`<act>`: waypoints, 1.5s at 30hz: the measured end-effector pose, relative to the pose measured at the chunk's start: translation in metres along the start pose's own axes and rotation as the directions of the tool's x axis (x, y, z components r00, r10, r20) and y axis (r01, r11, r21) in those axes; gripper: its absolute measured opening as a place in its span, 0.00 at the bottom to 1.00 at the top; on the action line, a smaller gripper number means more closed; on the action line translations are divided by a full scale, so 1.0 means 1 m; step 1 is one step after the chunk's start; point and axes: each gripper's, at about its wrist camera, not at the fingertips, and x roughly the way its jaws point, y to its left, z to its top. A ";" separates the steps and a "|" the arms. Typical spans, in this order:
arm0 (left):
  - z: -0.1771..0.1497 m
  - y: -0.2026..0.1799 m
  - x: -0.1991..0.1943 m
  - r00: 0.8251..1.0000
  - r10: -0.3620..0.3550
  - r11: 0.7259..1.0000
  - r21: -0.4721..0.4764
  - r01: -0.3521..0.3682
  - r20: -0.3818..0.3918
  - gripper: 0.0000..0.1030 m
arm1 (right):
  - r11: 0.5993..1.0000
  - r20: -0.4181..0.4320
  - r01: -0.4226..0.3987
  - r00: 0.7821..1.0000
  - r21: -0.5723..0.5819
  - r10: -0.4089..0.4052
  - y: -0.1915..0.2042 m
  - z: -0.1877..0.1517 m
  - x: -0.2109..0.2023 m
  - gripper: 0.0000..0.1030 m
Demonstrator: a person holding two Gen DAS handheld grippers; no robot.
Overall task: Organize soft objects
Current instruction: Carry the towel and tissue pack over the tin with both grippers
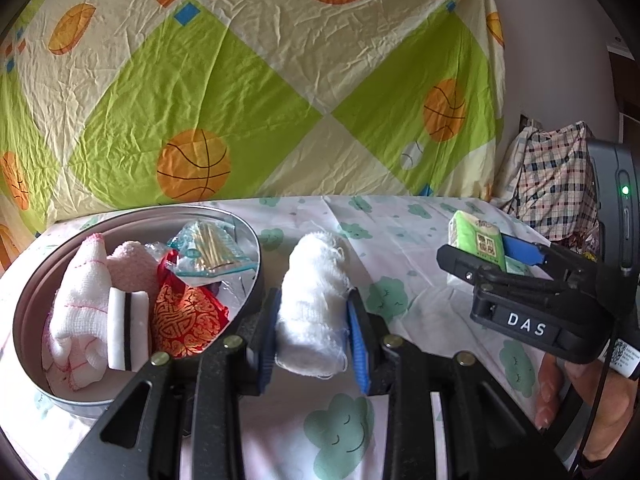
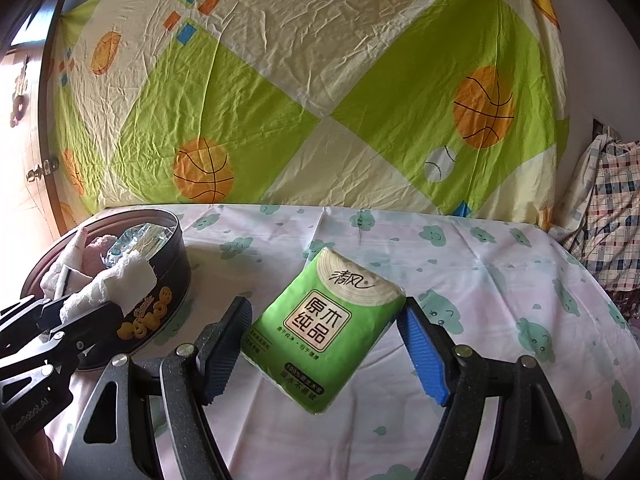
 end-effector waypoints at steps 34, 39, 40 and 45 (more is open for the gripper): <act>0.006 0.049 -0.054 0.994 0.027 0.998 -0.056 -0.021 0.106 0.29 | 0.988 0.031 -0.132 0.990 -0.079 0.135 0.072 0.020 -0.010 0.74; 0.016 0.069 -0.069 0.990 0.059 0.997 -0.061 -0.052 0.130 0.29 | 0.981 0.056 -0.166 0.984 -0.097 0.172 0.087 0.041 -0.014 0.74; 0.018 0.074 -0.071 0.989 0.072 0.996 -0.059 -0.064 0.132 0.29 | 0.980 0.062 -0.172 0.982 -0.101 0.179 0.089 0.046 -0.015 0.74; 0.029 0.103 -0.079 0.980 0.145 0.989 -0.055 -0.138 0.137 0.29 | 0.971 0.083 -0.208 0.972 -0.114 0.218 0.104 0.067 -0.017 0.74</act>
